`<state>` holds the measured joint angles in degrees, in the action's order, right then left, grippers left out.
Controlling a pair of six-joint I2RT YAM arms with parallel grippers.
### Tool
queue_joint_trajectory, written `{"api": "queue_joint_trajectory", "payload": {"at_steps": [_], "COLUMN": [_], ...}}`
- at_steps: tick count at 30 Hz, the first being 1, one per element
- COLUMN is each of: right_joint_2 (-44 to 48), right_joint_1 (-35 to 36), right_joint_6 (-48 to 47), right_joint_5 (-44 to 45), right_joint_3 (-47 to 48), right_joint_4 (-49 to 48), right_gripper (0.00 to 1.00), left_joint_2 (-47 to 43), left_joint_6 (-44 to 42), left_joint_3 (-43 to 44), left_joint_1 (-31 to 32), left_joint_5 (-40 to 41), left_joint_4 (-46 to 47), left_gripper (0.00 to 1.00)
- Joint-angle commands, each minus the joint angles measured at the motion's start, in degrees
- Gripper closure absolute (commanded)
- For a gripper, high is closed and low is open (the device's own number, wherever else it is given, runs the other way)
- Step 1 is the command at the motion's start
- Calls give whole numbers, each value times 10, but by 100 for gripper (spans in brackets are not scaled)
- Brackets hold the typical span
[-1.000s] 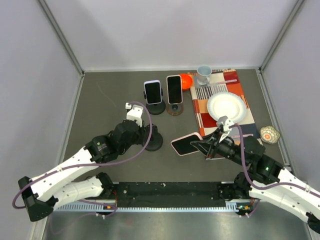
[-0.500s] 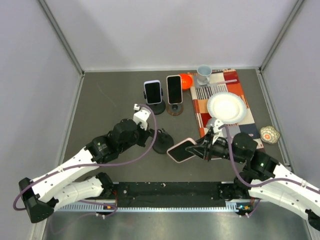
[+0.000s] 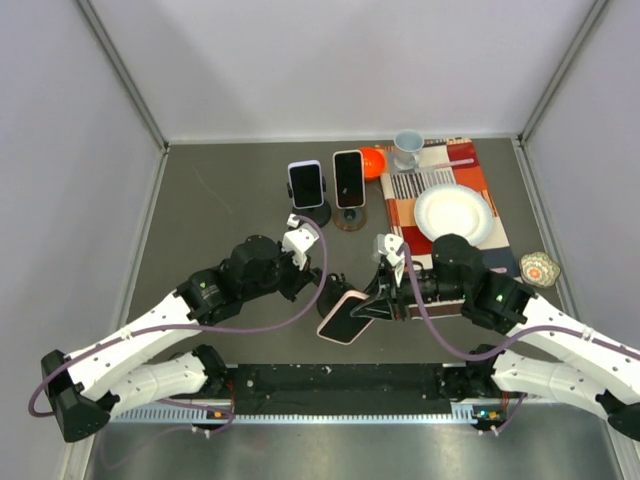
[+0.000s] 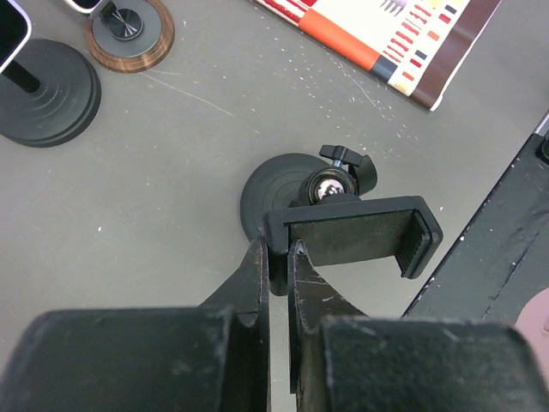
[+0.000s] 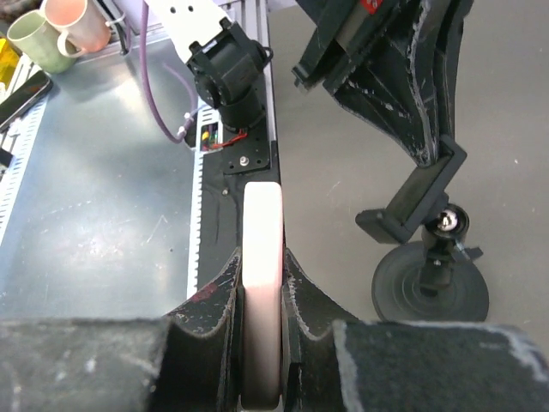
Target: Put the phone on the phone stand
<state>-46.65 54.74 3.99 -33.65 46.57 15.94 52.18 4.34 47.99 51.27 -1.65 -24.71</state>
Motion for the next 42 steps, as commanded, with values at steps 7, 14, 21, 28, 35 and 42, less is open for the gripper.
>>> {"api": "queue_joint_trajectory", "payload": {"at_steps": [7,14,21,28,35,42], "right_joint_2": [-15,51,87,44,11,9], "right_joint_1": [4,4,4,4,8,12], "right_joint_6": [-9,19,50,48,47,50], "right_joint_5": [12,48,50,36,24,25], "right_joint_3": [62,27,12,33,35,25], "right_joint_4": [-39,6,14,-7,-36,-78], "right_gripper": [100,100,100,100,100,100], "left_joint_2": [22,-1,-5,16,30,35], "left_joint_6": [-3,-1,-4,-4,8,-2], "left_joint_3": [37,25,20,22,26,25], "left_joint_1": [2,2,2,2,0,-1], "left_joint_5": [-5,-32,-29,-27,-21,-13], "left_joint_4": [-30,-23,-6,-7,11,7], "left_gripper": [69,50,60,64,66,94]}}
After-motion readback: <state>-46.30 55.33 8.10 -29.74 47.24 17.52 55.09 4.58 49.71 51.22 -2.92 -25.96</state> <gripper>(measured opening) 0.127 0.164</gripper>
